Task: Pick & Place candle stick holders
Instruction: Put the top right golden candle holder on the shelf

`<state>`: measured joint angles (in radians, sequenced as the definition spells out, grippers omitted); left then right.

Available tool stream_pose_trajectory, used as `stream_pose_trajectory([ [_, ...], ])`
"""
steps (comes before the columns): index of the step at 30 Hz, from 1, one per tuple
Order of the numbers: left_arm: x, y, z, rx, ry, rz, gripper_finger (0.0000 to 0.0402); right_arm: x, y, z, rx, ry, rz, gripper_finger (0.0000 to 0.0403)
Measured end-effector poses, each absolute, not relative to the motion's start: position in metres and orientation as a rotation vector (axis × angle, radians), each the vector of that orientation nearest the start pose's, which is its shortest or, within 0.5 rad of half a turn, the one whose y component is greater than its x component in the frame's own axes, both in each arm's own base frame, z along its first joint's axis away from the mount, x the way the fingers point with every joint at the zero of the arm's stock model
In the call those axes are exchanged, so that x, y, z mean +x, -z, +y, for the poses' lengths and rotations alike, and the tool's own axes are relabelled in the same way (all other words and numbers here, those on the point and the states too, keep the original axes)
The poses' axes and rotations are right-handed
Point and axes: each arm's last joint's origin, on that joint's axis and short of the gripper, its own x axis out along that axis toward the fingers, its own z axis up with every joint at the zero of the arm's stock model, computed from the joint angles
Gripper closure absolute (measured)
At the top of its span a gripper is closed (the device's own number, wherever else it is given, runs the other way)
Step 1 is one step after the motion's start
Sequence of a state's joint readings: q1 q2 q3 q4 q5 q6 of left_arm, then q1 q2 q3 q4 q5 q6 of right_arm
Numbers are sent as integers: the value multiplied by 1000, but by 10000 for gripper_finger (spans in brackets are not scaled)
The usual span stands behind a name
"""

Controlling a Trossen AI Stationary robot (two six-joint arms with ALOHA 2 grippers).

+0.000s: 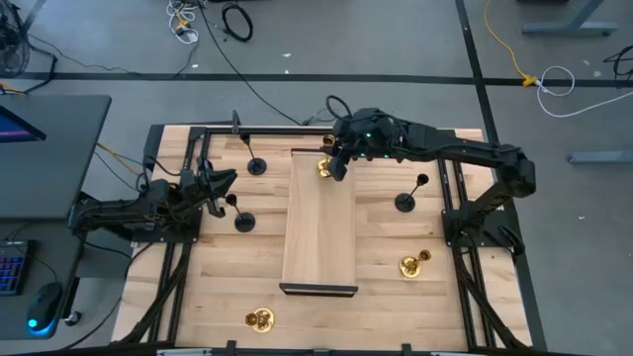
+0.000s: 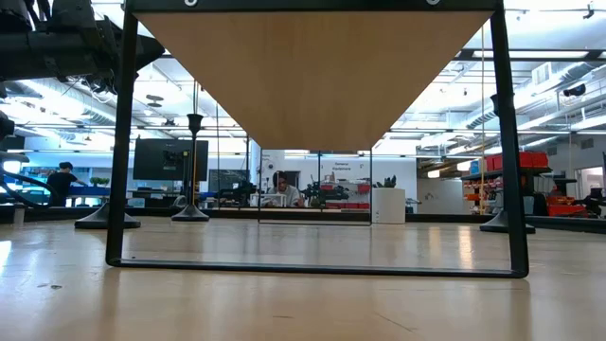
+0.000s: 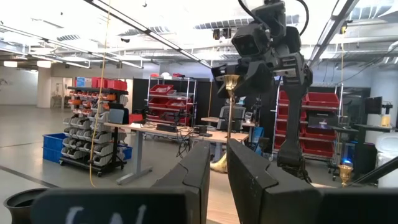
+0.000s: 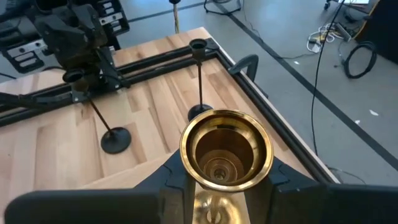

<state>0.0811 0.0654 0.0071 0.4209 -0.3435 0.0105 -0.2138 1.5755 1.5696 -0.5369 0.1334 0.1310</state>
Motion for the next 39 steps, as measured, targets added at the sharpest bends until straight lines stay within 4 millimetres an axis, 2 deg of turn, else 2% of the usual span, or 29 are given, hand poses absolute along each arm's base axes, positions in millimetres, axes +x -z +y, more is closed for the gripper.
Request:
stream_pose_trajectory([
  [9,92,-200,17,-37,-422,-360,346,352,-362,-81,143,382,565,313],
  [21,92,-200,17,-37,-422,-360,346,352,-348,-82,157,365,572,314],
  [39,92,-200,17,-37,-422,-360,346,350,-348,-90,168,383,560,312],
])
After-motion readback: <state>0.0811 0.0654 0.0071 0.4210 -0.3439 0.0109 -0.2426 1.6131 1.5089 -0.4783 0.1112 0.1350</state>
